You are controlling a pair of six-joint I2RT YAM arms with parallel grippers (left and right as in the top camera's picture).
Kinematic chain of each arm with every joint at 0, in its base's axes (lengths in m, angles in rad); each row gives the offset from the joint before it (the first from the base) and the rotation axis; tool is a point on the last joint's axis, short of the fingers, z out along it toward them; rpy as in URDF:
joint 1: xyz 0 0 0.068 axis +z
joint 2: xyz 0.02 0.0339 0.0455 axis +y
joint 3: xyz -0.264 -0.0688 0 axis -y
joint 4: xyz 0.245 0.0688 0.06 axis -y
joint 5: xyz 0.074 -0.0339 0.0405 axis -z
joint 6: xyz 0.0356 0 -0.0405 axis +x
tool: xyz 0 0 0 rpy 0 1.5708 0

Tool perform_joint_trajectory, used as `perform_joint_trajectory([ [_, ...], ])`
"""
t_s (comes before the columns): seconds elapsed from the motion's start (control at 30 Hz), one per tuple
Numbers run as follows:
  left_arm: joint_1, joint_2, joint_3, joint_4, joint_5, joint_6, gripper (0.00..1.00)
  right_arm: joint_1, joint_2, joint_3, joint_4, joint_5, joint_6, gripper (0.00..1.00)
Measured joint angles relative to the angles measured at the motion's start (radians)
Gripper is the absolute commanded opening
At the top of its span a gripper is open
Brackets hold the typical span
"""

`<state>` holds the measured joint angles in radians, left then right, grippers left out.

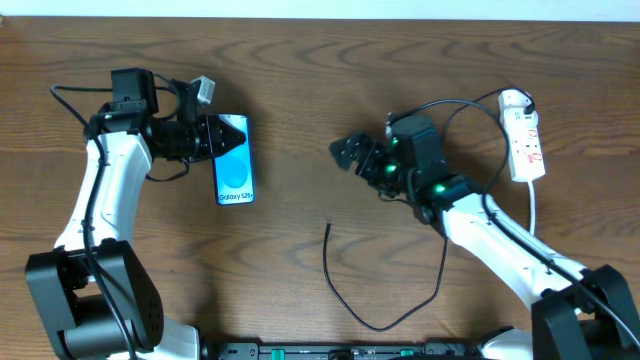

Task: Plug charger to phone and switch on socket
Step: 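Move the right gripper down over the black cable's connector end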

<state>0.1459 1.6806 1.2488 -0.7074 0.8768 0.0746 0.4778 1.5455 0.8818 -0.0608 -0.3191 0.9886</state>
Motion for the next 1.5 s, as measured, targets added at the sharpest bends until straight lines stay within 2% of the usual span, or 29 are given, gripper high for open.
perform_joint_trajectory([
  [0.37,0.000,0.000,-0.071,0.008,-0.027,0.039,0.08,0.133,0.004,0.000,-0.079,0.093,-0.009,0.99],
  [0.5,0.000,0.000,-0.072,0.008,-0.027,0.046,0.07,0.134,0.004,0.010,-0.182,0.113,-0.009,0.99],
  [0.67,0.000,0.000,-0.072,0.008,-0.027,0.055,0.07,0.134,0.006,0.112,-0.387,0.151,-0.010,0.99],
  [0.77,0.000,0.000,-0.072,0.006,-0.028,0.057,0.07,0.134,0.027,0.244,-0.567,0.187,-0.010,0.99],
  [0.87,0.000,0.000,-0.072,0.006,-0.031,0.057,0.08,0.134,0.098,0.384,-0.743,0.214,-0.024,0.99],
  [0.9,0.000,0.000,-0.072,0.006,-0.032,0.057,0.07,0.134,0.169,0.473,-0.871,0.225,-0.058,0.99],
  [1.0,0.000,0.000,-0.072,0.006,-0.034,0.057,0.07,0.133,0.277,0.589,-0.999,0.234,-0.122,0.99],
  [1.07,0.000,0.000,-0.072,0.006,-0.035,0.057,0.07,0.134,0.346,0.639,-1.009,0.234,-0.161,0.99],
  [1.17,0.000,0.000,-0.072,0.006,-0.038,0.057,0.08,0.139,0.391,0.648,-0.938,0.212,-0.192,0.99],
  [1.33,0.000,0.000,-0.072,0.006,-0.038,0.057,0.07,0.152,0.395,0.657,-0.872,0.159,-0.211,0.99],
  [1.5,0.000,0.000,-0.072,0.007,-0.038,0.057,0.07,0.185,0.395,0.657,-0.913,0.146,-0.200,0.99],
])
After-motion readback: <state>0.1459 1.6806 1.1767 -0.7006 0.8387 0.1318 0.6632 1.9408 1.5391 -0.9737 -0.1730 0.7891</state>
